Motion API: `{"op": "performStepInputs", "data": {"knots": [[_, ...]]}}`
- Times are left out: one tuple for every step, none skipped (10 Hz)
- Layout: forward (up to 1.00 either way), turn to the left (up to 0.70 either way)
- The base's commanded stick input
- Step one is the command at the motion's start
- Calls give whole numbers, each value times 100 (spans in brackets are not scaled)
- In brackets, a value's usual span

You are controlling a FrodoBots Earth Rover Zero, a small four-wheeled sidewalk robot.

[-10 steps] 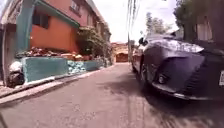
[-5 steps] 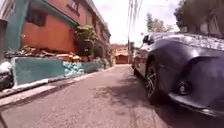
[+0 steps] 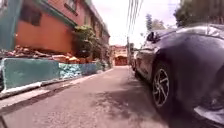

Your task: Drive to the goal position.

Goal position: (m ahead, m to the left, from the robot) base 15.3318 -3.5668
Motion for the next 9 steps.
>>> {"op": "performStepInputs", "data": {"knots": [[70, 0], [70, 0], [70, 0], [70, 0], [70, 0], [70, 0], [70, 0], [70, 0], [70, 0]]}}
